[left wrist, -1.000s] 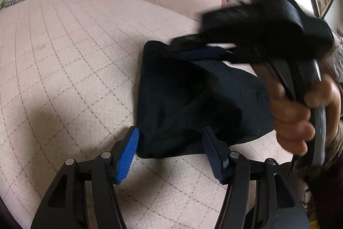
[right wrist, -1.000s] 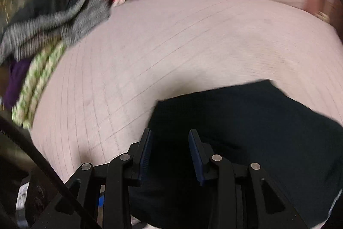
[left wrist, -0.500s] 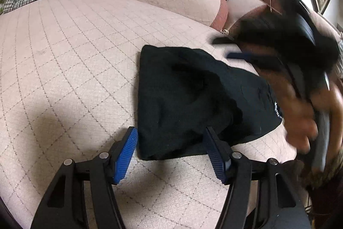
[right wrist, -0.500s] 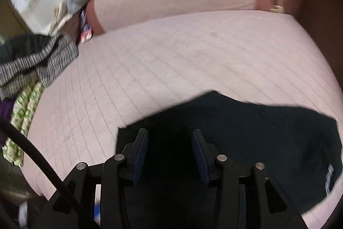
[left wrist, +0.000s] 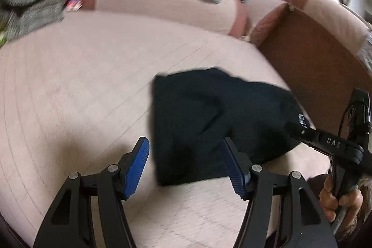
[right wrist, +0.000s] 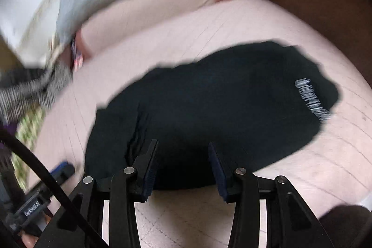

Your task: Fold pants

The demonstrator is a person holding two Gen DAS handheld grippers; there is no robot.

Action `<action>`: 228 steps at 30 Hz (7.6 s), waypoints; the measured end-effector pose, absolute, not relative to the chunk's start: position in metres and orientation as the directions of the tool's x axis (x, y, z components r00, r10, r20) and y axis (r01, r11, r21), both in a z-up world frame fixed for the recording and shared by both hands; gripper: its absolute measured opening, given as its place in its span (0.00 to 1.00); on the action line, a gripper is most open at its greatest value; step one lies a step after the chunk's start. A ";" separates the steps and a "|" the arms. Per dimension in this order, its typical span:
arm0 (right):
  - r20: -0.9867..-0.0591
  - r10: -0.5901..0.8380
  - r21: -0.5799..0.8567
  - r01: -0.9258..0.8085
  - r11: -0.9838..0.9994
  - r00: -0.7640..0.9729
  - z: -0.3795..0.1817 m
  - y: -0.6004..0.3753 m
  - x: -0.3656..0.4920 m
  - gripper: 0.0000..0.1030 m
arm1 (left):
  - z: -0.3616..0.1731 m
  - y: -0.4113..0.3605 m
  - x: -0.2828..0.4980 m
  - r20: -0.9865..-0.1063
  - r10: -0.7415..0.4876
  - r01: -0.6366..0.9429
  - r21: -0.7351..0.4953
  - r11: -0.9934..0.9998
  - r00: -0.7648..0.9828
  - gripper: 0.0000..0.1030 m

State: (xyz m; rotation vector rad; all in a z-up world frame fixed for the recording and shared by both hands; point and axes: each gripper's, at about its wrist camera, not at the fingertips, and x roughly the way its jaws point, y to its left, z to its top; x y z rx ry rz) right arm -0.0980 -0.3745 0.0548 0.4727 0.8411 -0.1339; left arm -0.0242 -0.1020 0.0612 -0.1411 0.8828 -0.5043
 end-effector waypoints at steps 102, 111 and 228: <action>-0.798 0.065 0.258 0.242 0.935 0.599 0.054 -0.345 -0.062 0.70 | 0.029 -0.083 0.063 -0.809 -0.469 0.203 -0.423 0.883 0.353 0.66; -0.745 0.355 0.499 0.118 0.859 0.564 0.067 -0.327 0.024 0.69 | 0.072 -0.106 -0.004 -0.698 -0.538 0.379 -0.390 0.839 0.473 0.65; -0.701 0.428 0.558 0.065 0.827 0.570 0.039 -0.340 0.062 0.22 | 0.034 -0.105 0.052 -0.692 -0.681 0.405 -0.566 0.718 0.239 0.30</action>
